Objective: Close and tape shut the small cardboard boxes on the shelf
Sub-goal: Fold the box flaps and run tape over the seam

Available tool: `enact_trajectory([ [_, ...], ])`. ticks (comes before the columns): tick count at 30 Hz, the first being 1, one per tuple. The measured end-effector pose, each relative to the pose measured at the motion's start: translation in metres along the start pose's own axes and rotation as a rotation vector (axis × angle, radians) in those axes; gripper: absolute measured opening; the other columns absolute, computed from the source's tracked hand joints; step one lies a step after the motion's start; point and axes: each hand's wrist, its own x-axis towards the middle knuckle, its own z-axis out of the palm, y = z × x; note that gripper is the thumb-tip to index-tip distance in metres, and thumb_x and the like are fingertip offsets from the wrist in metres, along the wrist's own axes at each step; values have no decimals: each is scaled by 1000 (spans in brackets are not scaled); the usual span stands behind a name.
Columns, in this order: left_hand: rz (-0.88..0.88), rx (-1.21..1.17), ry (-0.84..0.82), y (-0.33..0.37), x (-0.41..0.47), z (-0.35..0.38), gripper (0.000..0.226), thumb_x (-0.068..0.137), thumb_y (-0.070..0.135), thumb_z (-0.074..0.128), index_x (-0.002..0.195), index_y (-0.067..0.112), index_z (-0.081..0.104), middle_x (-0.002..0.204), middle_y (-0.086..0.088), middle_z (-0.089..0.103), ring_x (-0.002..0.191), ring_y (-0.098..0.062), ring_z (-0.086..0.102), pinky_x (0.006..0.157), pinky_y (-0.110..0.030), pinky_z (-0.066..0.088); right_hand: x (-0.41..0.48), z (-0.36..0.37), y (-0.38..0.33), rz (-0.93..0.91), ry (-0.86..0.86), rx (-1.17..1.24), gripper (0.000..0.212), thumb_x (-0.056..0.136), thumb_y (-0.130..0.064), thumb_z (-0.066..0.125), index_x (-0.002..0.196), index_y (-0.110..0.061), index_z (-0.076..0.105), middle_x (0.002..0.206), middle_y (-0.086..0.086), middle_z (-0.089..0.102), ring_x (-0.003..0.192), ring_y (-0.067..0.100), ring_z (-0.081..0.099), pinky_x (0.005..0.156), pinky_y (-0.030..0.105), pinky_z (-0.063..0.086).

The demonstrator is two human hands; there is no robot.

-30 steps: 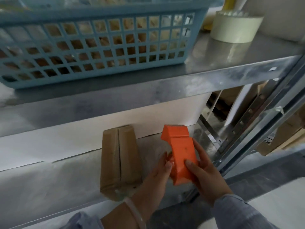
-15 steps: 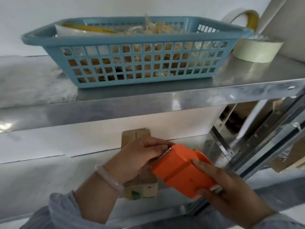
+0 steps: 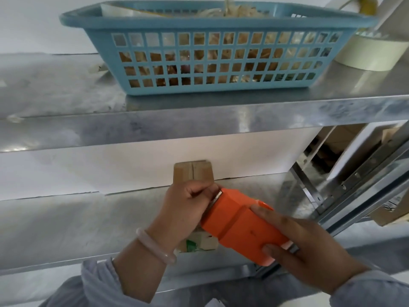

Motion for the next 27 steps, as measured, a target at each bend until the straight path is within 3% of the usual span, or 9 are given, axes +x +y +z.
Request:
enact_trajectory([
  [3,-42,-41,54,-7,-3,2,25,95,16,60,83,26,78,75,11,74,71,0,66,60,-10,47,2,0,2,-57,-6,-64,72,86,-48,55,151,-44,24,94,-15,69,66,-2,58,62,1,36],
  [7,-60,-121,104,-8,-7,1,27,94,13,61,78,27,77,67,5,72,61,3,62,53,-9,45,3,1,2,-105,-16,-76,72,86,-45,56,151,-42,24,95,-11,70,68,1,61,61,6,42],
  [12,-22,-92,176,-12,-11,-10,23,93,14,63,79,26,76,76,11,75,74,-3,70,68,-11,50,-2,-2,8,-85,-71,-84,72,86,-45,56,151,-41,27,98,-12,70,74,-4,55,70,-5,31],
  [15,-31,-60,231,-20,-15,-15,25,93,16,62,75,27,75,75,6,74,75,-11,69,74,-21,55,-5,-7,11,-94,-107,-94,73,85,-47,55,151,-43,26,96,-13,70,67,-4,58,63,3,45],
  [18,-58,-115,277,-28,-19,-20,24,93,15,62,77,28,75,78,2,75,79,-19,71,84,-40,58,-8,-11,14,-122,-118,-127,74,83,-49,54,151,-45,23,98,-13,71,68,0,64,58,14,52],
  [20,-54,-123,288,-30,-22,-22,25,93,15,62,77,29,75,79,0,75,80,-21,72,84,-47,58,-5,-14,13,-123,-147,-146,76,81,-49,53,150,-46,22,98,-13,71,65,0,64,58,8,46],
  [22,-52,-118,297,-33,-26,-22,24,94,16,62,81,29,76,78,0,75,80,-21,72,83,-48,58,-2,-15,10,-130,-171,-184,77,80,-50,52,150,-45,20,93,-14,71,61,-1,62,59,-2,29],
  [24,-56,-149,324,-35,-29,-24,20,93,15,61,85,25,76,79,-1,75,80,-21,72,84,-50,58,1,-15,7,-151,-183,-206,76,81,-51,51,150,-42,23,89,-13,71,58,-1,62,62,-1,22],
  [27,-46,-161,317,-35,-30,-27,19,93,16,61,85,24,76,80,-1,75,80,-20,72,85,-48,58,6,-13,5,-208,-185,-256,78,81,-50,50,152,-33,25,90,-11,72,56,0,62,53,5,39],
])
